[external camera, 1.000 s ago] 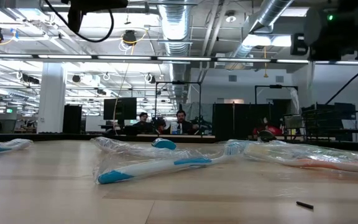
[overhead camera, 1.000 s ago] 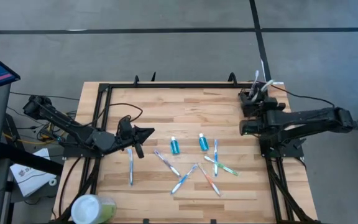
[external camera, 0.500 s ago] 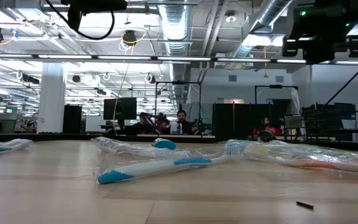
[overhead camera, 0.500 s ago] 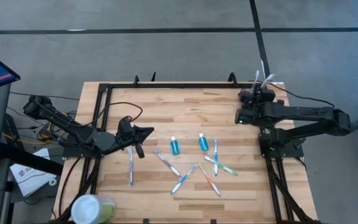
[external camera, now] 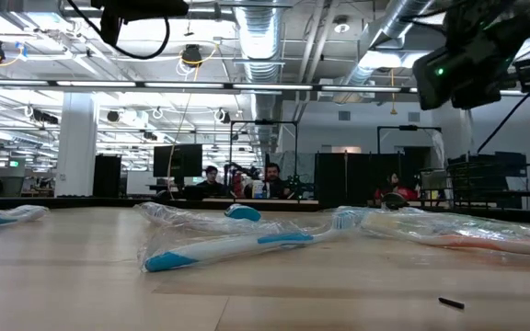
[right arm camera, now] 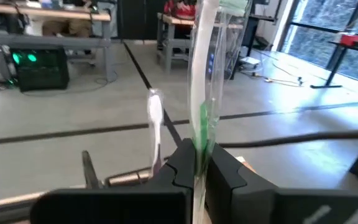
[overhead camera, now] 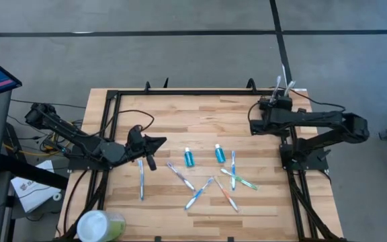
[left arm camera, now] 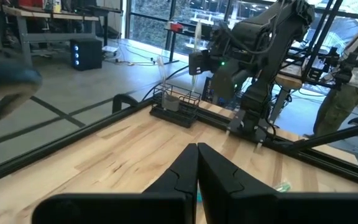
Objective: Pick & Place toothbrushing station
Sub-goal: Put the top green toothbrush into the left section of wire organizer
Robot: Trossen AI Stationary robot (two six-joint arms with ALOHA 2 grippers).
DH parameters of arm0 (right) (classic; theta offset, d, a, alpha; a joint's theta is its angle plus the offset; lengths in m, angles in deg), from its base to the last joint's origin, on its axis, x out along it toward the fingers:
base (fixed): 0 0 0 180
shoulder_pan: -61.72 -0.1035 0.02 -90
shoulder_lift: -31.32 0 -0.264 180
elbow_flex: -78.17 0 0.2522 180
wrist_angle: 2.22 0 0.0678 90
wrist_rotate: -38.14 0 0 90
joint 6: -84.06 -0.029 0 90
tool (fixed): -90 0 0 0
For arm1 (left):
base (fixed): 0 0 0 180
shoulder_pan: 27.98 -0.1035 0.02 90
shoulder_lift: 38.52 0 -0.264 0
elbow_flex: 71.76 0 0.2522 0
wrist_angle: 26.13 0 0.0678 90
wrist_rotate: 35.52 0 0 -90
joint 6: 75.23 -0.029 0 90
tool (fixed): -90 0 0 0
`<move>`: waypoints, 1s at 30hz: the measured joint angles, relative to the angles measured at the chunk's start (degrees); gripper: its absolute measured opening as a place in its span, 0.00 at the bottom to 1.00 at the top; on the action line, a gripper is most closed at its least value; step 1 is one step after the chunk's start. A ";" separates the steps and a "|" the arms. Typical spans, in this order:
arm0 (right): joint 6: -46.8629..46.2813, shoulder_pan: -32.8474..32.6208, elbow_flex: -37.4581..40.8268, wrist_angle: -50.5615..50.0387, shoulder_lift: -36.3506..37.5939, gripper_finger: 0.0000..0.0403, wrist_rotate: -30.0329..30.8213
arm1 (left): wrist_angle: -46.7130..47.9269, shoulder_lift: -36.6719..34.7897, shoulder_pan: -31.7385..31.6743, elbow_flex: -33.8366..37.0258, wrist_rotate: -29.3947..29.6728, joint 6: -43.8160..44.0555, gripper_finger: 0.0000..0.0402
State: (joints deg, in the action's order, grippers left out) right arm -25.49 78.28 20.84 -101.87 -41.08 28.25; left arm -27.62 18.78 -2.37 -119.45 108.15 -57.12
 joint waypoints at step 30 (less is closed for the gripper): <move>17.55 11.47 -14.60 18.14 -20.04 0.01 8.40 | -0.26 0.07 0.05 0.00 -0.09 6.26 0.00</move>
State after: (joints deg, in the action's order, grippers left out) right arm -7.94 89.75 6.24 -83.73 -61.12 36.64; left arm -27.88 18.85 -2.32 -119.45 108.07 -50.86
